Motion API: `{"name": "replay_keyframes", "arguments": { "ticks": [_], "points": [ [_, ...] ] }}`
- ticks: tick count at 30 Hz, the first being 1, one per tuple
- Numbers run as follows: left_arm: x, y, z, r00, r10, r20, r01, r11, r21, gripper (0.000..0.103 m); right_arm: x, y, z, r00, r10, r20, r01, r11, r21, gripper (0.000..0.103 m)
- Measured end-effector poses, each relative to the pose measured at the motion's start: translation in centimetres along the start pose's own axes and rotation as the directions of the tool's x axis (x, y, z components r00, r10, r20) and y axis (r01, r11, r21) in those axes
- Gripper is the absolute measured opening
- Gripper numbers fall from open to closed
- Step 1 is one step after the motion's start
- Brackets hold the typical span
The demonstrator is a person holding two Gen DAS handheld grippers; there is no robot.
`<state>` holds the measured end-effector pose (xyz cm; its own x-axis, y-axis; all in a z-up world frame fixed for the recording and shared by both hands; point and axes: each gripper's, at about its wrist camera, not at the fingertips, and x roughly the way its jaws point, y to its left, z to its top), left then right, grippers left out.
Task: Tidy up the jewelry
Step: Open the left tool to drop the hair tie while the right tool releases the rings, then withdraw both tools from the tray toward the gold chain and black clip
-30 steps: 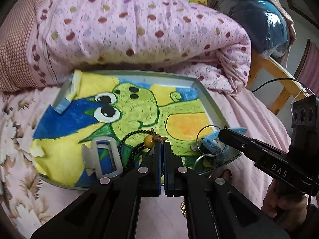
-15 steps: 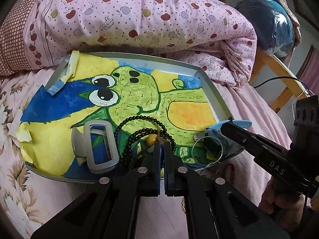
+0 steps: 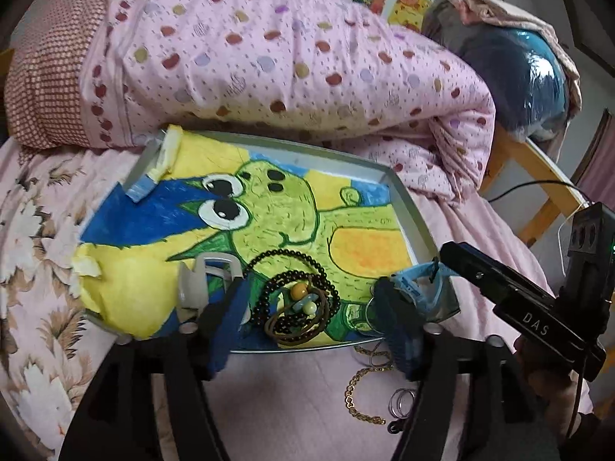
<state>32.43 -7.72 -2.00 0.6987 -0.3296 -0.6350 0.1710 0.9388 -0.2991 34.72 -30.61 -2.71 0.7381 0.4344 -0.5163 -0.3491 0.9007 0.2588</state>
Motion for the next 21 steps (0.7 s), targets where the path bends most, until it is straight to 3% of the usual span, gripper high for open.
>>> {"name": "replay_keyframes", "arguments": {
  "ticks": [6, 7, 9, 15, 21],
  "points": [
    [-2.5, -0.8, 0.0, 0.998, 0.037, 0.049, -0.038, 0.999, 0.014, 0.069, -3.0, 0.0, 1.0, 0.996, -0.026, 0.086, 0.027, 1.000, -0.003, 0.082],
    [-2.9, -0.8, -0.1, 0.998, 0.034, 0.054, -0.035, 0.999, 0.018, 0.082, -3.7, 0.0, 1.1, 0.994, -0.030, 0.104, 0.031, 1.000, -0.004, 0.083],
    [-4.2, -1.0, -0.3, 0.995, 0.035, 0.095, -0.036, 0.999, 0.012, 0.097, -5.2, 0.1, 1.2, 0.990, -0.036, 0.140, 0.038, 0.999, -0.008, 0.092],
    [-6.6, -1.8, -0.8, 0.989, 0.041, 0.144, -0.047, 0.998, 0.038, 0.097, -9.1, 0.2, 1.3, 0.971, -0.051, 0.234, 0.053, 0.999, -0.005, 0.098],
    [-8.2, -2.0, -2.5, 0.989, 0.031, 0.144, -0.039, 0.998, 0.053, 0.097, -12.5, 0.2, 0.2, 0.967, -0.080, 0.240, 0.091, 0.995, -0.036, 0.102]
  ]
}}
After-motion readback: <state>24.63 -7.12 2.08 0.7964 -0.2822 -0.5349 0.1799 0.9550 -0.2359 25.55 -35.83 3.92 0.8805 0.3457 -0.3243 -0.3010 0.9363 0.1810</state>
